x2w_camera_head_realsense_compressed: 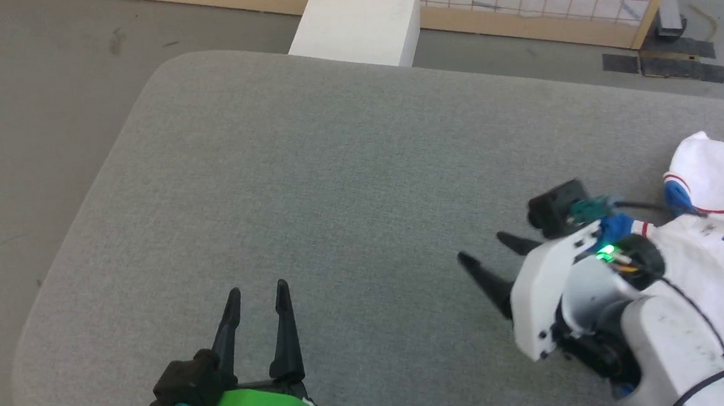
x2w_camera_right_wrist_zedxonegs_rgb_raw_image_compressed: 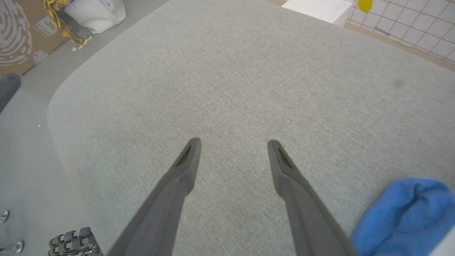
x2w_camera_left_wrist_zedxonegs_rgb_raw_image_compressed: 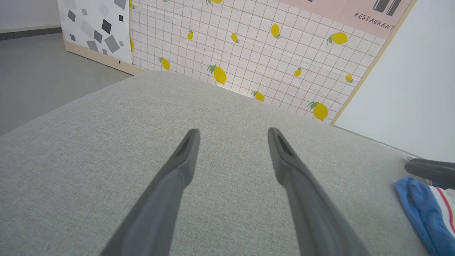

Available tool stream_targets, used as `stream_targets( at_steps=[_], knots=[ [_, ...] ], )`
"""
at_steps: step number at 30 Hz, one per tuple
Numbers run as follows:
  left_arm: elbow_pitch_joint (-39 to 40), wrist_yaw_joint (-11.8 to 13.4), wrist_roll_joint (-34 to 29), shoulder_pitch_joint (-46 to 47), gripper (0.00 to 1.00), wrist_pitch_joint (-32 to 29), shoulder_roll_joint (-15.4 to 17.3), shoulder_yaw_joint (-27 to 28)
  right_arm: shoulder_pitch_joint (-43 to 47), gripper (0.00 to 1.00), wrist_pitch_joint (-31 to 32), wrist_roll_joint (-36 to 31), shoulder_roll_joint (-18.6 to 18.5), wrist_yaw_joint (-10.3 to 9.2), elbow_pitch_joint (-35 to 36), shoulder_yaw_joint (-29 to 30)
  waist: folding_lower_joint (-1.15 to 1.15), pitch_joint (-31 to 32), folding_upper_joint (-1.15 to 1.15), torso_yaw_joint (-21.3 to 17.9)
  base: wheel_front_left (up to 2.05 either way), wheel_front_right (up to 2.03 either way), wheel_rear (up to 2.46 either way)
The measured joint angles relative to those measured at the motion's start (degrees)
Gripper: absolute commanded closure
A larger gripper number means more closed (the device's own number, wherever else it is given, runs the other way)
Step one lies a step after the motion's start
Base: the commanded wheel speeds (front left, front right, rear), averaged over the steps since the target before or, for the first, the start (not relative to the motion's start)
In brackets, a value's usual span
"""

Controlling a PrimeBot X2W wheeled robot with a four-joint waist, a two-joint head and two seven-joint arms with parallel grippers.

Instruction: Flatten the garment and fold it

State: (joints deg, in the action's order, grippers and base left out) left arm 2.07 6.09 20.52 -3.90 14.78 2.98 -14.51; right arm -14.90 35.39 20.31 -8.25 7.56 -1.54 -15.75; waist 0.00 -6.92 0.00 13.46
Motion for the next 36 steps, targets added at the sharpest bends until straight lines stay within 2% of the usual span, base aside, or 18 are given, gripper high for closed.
stream_targets(
  at_steps=[8,13,17,21,23,30,36],
  knots=[
    [-0.13,0.05,0.05,0.20,0.00,0.00,0.00,0.31,0.01,0.00,-5.43,-0.16,0.77,0.00,-3.56,-0.49,0.00,-0.03,0.00,0.11,0.00,0.00,0.00],
    [-0.25,0.10,0.05,0.09,0.00,0.00,0.00,0.52,-0.06,0.00,-10.33,-1.44,0.90,0.00,-2.99,3.23,0.00,0.79,0.00,-1.23,0.00,0.00,0.00],
    [-0.32,0.09,-0.04,-0.18,0.00,0.01,0.00,0.60,0.88,0.00,-11.43,-2.86,1.10,0.00,-1.36,7.47,0.00,1.50,0.00,-2.53,0.00,0.00,0.00],
    [-0.35,0.01,-0.41,-0.36,0.00,0.01,0.00,0.81,4.34,0.00,-8.08,-4.32,-0.09,0.00,0.76,12.07,0.00,2.05,0.00,-4.05,0.00,0.00,0.00],
    [-0.45,-0.07,-0.55,-0.65,0.00,0.00,0.00,0.82,6.54,0.00,-3.60,-4.26,-1.22,0.00,1.43,13.78,0.00,2.22,0.00,-4.77,0.00,0.00,0.00],
    [-0.71,-0.34,-0.64,-0.77,0.00,0.00,0.00,0.64,12.76,0.00,7.71,-4.14,-3.38,0.00,4.34,15.62,0.00,1.54,0.00,-5.76,0.00,0.00,0.00],
    [-1.09,-0.77,-0.74,-0.37,0.00,0.00,0.00,-0.40,13.52,0.00,8.13,-5.64,-2.33,0.00,1.89,16.25,0.00,0.24,0.00,-4.85,0.00,0.00,0.00]
  ],
)
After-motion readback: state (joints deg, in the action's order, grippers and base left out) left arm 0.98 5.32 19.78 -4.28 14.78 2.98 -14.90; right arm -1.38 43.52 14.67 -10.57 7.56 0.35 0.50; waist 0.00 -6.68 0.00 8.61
